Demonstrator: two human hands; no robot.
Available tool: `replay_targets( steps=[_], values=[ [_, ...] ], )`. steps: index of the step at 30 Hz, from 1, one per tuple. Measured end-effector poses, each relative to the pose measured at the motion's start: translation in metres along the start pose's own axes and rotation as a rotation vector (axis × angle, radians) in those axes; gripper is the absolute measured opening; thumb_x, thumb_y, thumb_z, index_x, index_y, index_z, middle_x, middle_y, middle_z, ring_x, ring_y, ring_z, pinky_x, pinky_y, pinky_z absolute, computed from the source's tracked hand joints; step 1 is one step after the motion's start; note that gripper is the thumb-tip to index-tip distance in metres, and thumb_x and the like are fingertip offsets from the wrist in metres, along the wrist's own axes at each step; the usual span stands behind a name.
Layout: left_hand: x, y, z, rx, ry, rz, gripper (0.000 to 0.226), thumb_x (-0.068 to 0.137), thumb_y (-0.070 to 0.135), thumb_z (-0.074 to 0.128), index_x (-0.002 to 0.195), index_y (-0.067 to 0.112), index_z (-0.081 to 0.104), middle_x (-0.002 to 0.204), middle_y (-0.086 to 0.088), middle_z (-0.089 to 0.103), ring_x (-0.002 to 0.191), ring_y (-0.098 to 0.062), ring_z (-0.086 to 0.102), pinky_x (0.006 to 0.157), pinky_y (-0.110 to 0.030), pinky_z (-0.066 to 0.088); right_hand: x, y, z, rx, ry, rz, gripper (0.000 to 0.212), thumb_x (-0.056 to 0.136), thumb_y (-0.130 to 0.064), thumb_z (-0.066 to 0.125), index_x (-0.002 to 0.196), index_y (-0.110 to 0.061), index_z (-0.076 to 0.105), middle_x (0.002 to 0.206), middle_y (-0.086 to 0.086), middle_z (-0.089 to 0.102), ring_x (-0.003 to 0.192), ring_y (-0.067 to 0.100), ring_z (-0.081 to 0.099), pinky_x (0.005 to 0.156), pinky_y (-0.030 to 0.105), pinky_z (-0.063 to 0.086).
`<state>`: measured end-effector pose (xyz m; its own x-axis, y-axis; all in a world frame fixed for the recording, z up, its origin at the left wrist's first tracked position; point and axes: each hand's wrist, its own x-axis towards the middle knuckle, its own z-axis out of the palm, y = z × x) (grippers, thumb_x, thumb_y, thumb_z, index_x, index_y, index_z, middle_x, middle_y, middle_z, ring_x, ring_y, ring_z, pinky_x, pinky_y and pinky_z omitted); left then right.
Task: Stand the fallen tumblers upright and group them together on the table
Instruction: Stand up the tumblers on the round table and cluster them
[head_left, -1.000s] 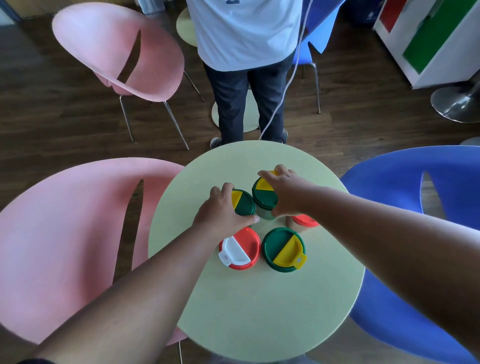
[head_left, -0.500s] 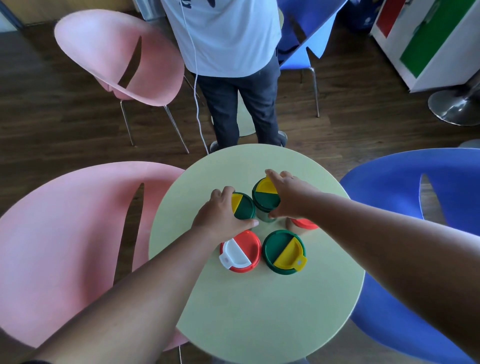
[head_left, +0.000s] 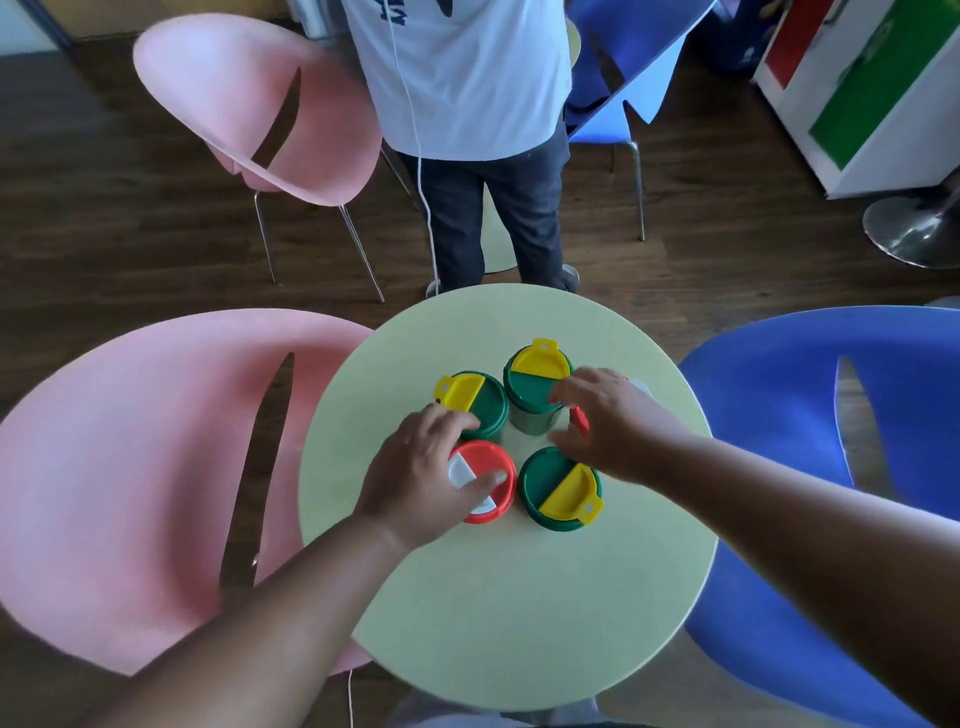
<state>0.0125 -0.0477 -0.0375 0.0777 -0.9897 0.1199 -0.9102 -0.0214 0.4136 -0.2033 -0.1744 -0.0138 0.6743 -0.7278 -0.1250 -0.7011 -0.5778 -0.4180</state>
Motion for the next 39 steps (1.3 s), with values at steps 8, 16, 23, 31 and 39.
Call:
replay_targets(
  steps=[8,16,23,31,39],
  values=[
    [-0.034,-0.007,0.016,-0.189,-0.216,-0.142,0.102,0.061,0.061,0.082,0.145,0.023,0.039,0.133,0.003,0.047,0.122,-0.016,0.047,0.091,-0.028,0.045,-0.056,-0.014,0.020,-0.034,-0.153,0.161,0.082,0.069,-0.069,0.067,0.136,-0.029,0.042,0.123,-0.004,0.053,0.106,0.020,0.056,0.081,0.039,0.053],
    [-0.043,-0.002,0.039,-0.339,-0.027,-0.248,0.094,0.057,0.036,0.094,0.136,0.015,0.048,0.127,0.001,0.057,0.115,-0.019,0.055,0.082,-0.024,0.043,-0.062,-0.033,0.048,0.014,-0.167,0.365,0.111,0.059,-0.064,0.078,0.146,-0.021,0.025,0.136,0.005,0.048,0.111,0.028,0.057,0.086,0.042,0.053],
    [-0.047,0.010,0.041,-0.388,0.024,-0.309,0.086,0.056,0.036,0.093,0.127,0.018,0.049,0.114,0.009,0.052,0.103,-0.015,0.054,0.077,-0.024,0.042,-0.067,-0.026,0.052,0.105,-0.043,0.388,0.100,0.060,-0.055,0.078,0.142,-0.027,0.029,0.129,0.003,0.049,0.097,0.028,0.060,0.075,0.042,0.056],
    [-0.046,0.030,0.054,-0.375,0.089,-0.365,0.087,0.055,0.036,0.094,0.127,0.015,0.050,0.115,0.004,0.054,0.102,-0.017,0.055,0.076,-0.023,0.041,-0.068,-0.007,0.045,0.101,-0.069,0.347,0.096,0.062,-0.061,0.075,0.139,-0.024,0.030,0.122,0.002,0.051,0.090,0.026,0.061,0.072,0.042,0.056],
    [-0.043,0.034,0.052,-0.348,0.107,-0.371,0.088,0.054,0.039,0.095,0.125,0.015,0.050,0.114,0.004,0.054,0.101,-0.017,0.055,0.075,-0.026,0.045,-0.067,-0.001,0.045,0.105,-0.093,0.297,0.097,0.061,-0.060,0.076,0.138,-0.023,0.031,0.120,0.004,0.051,0.091,0.027,0.061,0.073,0.044,0.056]
  ],
)
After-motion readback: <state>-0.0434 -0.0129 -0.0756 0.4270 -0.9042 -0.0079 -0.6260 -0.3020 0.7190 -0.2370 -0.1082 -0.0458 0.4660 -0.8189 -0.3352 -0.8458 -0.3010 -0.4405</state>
